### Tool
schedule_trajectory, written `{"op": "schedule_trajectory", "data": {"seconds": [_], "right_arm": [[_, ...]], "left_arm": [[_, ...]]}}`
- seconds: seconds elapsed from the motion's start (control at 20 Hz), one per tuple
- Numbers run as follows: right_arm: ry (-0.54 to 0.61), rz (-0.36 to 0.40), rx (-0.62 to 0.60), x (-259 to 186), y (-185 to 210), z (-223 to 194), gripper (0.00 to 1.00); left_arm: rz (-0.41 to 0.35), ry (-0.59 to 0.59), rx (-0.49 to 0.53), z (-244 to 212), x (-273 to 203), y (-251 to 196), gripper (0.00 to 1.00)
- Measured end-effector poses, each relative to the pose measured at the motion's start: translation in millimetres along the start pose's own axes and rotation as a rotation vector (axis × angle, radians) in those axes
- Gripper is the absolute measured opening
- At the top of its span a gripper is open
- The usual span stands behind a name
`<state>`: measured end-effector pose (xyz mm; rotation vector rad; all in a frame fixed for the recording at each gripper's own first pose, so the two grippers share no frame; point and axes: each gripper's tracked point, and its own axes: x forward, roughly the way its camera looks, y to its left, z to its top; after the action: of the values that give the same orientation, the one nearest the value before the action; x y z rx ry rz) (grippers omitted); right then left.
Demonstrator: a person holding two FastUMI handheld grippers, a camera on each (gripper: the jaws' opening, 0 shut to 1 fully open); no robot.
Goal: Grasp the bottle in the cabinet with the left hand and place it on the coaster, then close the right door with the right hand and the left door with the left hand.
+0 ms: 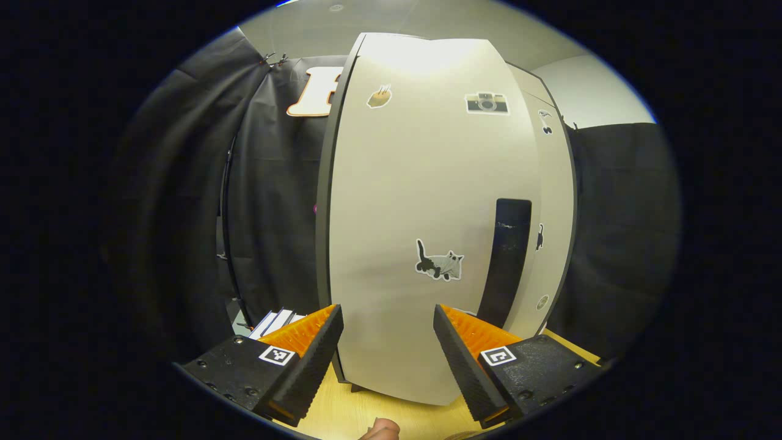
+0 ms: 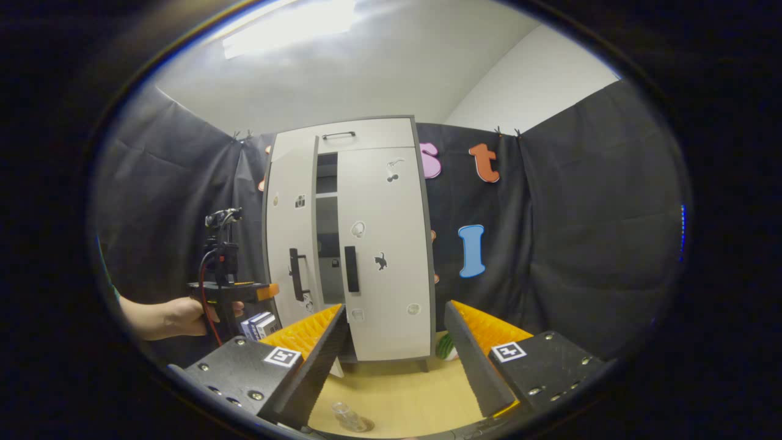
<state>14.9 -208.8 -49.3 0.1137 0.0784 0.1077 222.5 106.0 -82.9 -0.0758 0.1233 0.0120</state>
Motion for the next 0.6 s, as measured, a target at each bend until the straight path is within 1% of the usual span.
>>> {"op": "schedule_trajectory", "data": {"seconds": [0.05,0.1,0.15,0.2,0.25,0.3,0.5,0.6], "right_arm": [[-0.005,-0.002,0.000,1,-1,3,0.98],[-0.008,-0.004,0.000,3,-2,5,0.98],[-0.011,-0.005,0.001,3,-3,7,0.98],[-0.014,-0.009,0.004,4,-3,9,0.98],[-0.016,-0.013,0.006,3,-5,12,0.98],[-0.017,-0.017,0.009,4,-5,14,0.98],[-0.037,-0.025,0.018,-5,-2,28,0.98],[-0.053,-0.013,0.021,-14,4,35,0.98]], "left_arm": [[-0.002,-0.012,0.021,5,-5,-3,0.95],[-0.008,-0.023,0.051,10,-11,-6,0.95],[-0.012,-0.035,0.077,14,-18,-9,0.91],[-0.020,-0.035,0.095,13,-22,-12,0.95],[-0.031,-0.036,0.100,12,-31,-18,0.91],[-0.047,-0.031,0.098,11,-40,-24,0.95],[-0.092,-0.028,0.066,13,-72,-43,0.94],[-0.110,-0.021,0.073,11,-83,-50,0.94]]}}
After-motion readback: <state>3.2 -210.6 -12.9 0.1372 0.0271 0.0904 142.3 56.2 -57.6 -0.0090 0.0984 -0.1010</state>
